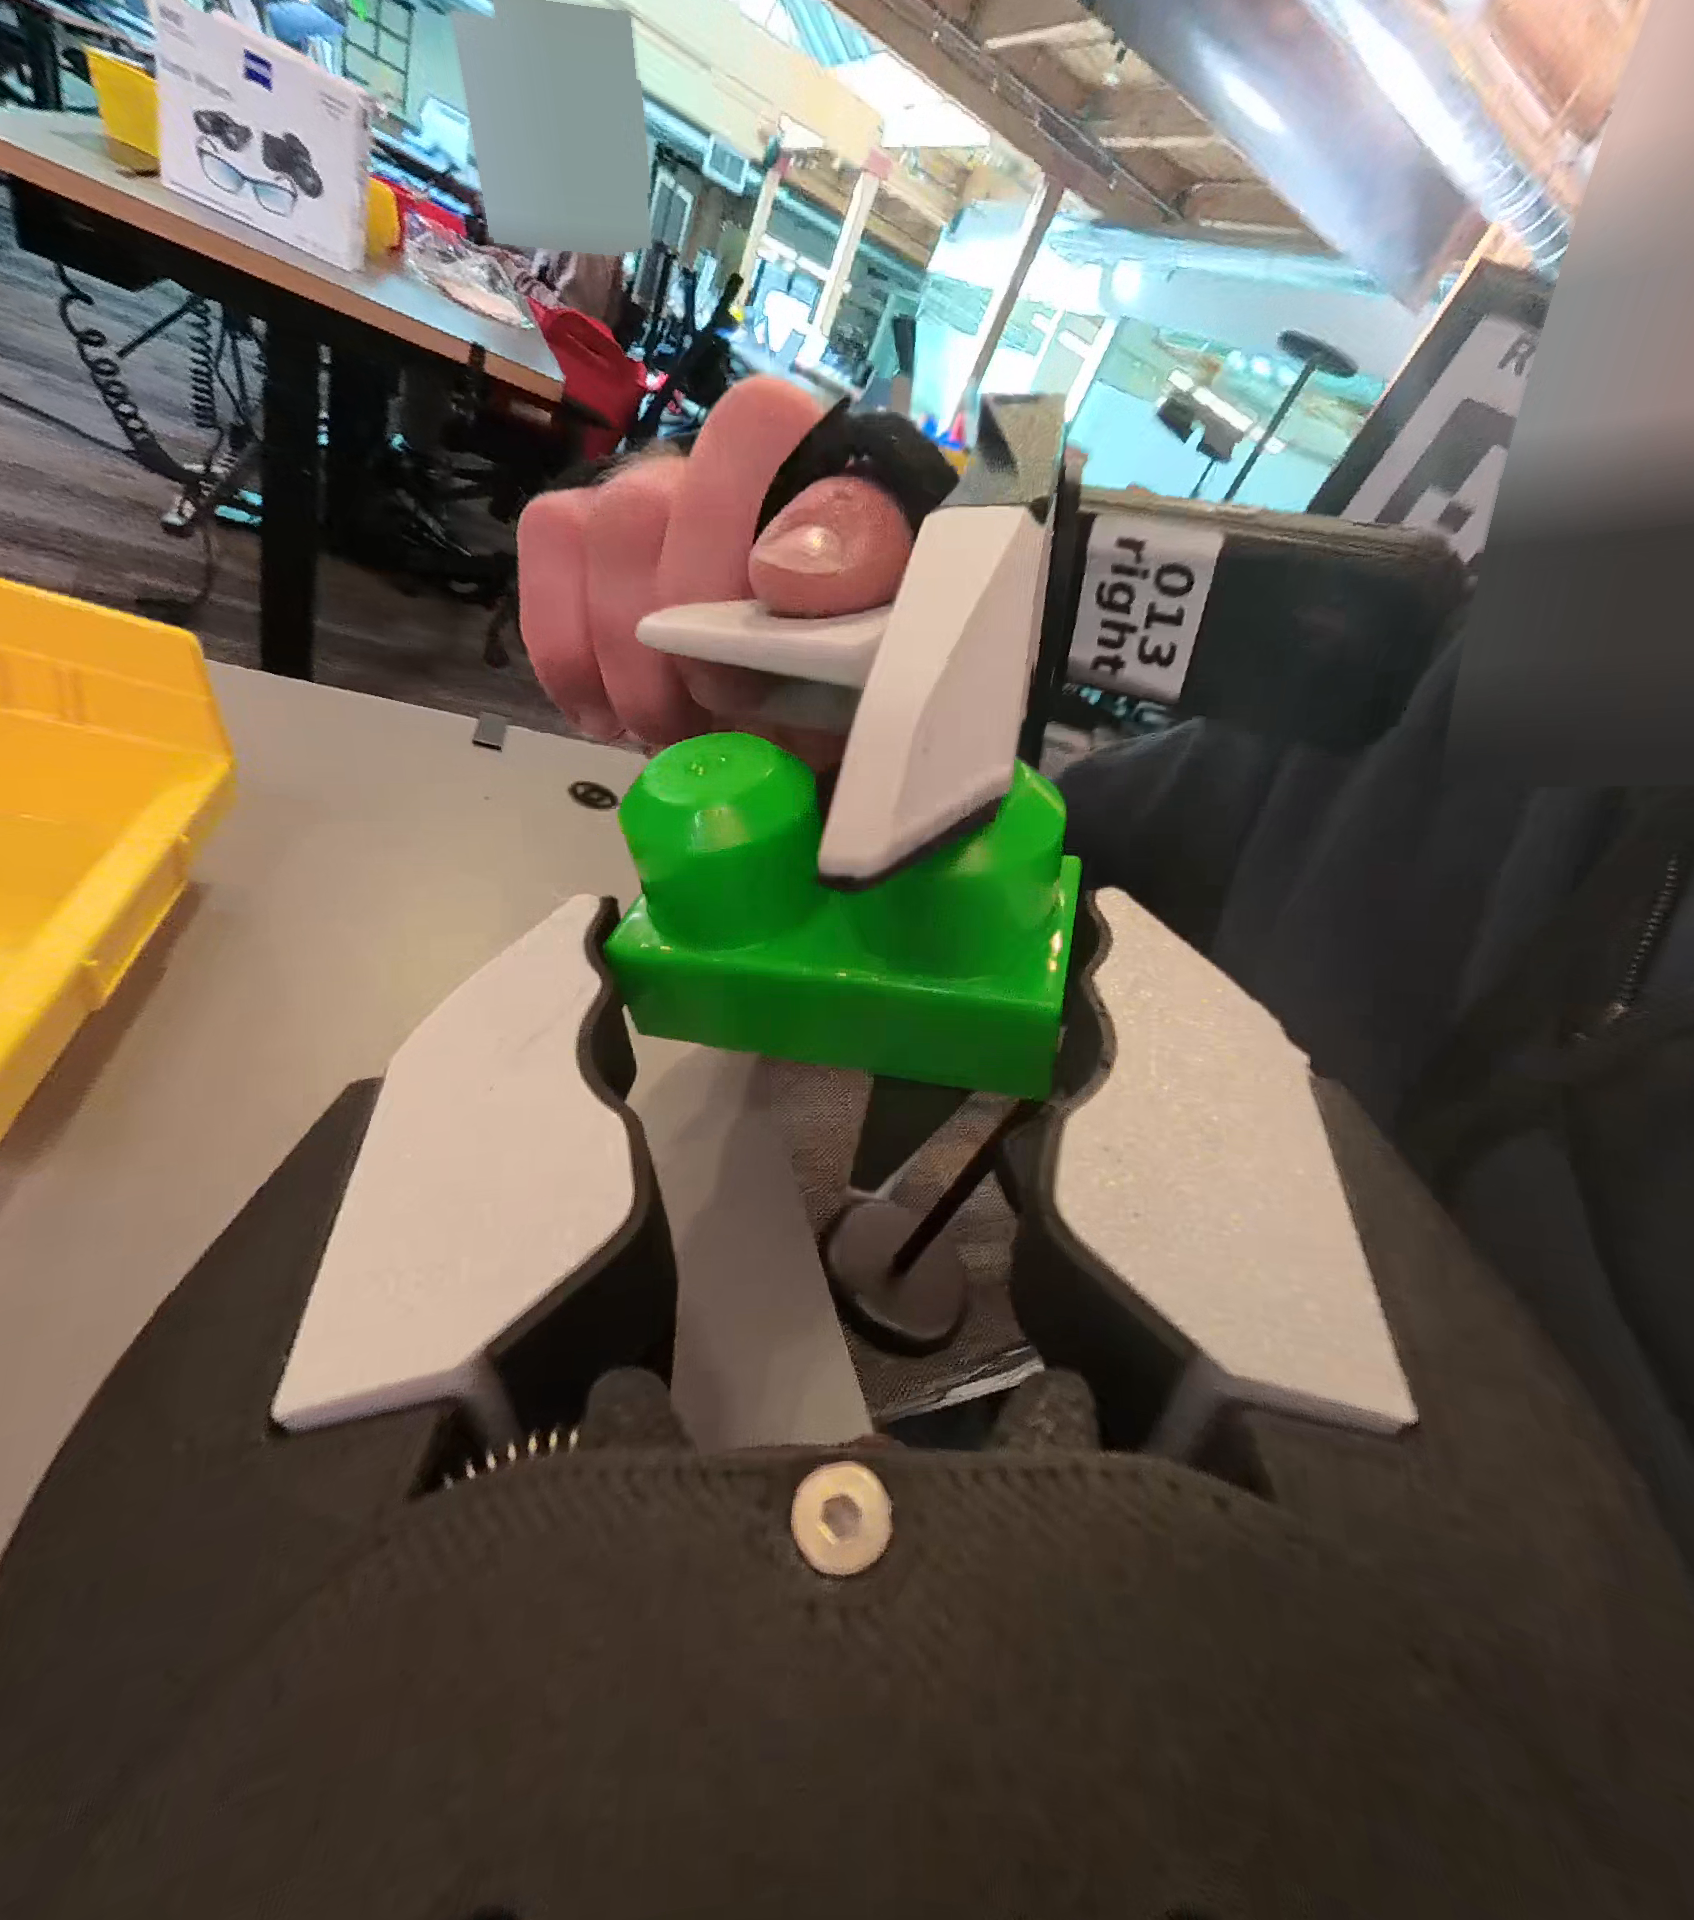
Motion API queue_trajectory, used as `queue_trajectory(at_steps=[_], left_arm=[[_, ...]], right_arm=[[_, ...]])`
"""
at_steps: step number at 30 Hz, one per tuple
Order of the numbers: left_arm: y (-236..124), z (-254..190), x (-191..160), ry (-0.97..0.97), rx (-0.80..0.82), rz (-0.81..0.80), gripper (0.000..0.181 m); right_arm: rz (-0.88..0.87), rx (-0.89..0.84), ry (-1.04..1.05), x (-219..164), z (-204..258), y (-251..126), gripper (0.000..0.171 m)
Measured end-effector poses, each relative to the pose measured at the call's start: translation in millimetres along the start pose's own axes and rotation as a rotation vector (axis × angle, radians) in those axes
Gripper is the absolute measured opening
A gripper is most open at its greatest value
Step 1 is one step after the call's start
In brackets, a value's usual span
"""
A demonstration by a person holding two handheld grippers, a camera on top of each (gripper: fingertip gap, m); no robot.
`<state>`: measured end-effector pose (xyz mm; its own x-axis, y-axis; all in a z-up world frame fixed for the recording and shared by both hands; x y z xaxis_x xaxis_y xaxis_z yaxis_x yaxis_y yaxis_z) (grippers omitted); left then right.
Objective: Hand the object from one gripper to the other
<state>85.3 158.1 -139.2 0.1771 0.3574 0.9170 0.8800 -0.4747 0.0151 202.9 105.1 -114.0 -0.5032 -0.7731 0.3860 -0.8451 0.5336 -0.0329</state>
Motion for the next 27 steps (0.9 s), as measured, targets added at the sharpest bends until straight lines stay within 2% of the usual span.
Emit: queue_trajectory(at_steps=[4,7,11,13,15,18,21,25,27], left_arm=[[-0.9,4.9,-2.7,-0.034,-0.024,-0.020,0.081],[-3.0,5.9,-0.6,-0.047,-0.011,-0.038,0.083],[-13.1,-1.2,1.8,0.079,0.194,-0.016,0.091],[-18.4,-9.1,1.7,0.204,0.332,0.031,0.090],[-20.6,-20.8,1.8,0.402,0.498,0.120,0.085],[-9.0,-39.7,1.1,0.736,0.702,0.377,0.081],[9.6,-49.4,-0.4,0.979,0.799,0.605,0.078],[25.7,-50.3,-3.0,1.139,0.769,0.802,0.068],[30.9,-45.9,-7.5,1.145,0.713,0.890,0.066]], right_arm=[[0.021,0.014,0.035,-2.7,-0.2,1.5,0.043],[0.022,0.020,0.142,-7.3,-5.6,1.1,0.043],[-0.030,0.106,0.487,-19.8,-20.4,-2.8,0.044],[-0.047,0.223,0.665,-28.3,-26.2,-3.3,0.044],[-0.032,0.357,0.797,-38.2,-27.8,-1.3,0.043],[-0.028,0.559,0.940,-48.6,-25.6,3.3,0.044],[-0.016,0.782,1.016,-51.4,-19.2,8.4,0.043],[0.029,1.050,1.044,-53.7,-11.2,16.1,0.042],[0.054,1.153,1.022,-52.9,-7.5,20.7,0.043]])
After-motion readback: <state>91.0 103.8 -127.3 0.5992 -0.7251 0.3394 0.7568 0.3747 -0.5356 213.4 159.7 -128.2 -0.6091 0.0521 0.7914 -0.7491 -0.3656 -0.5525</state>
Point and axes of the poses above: each gripper's, where its closed fingertips meet, y out along the fingers, x out of its top, z = x × y across the jaws, the point moved 10 cm from there along -y, back along the fingers, and after that the axes turned 9 degrees about -x, right-handed, at the moved point
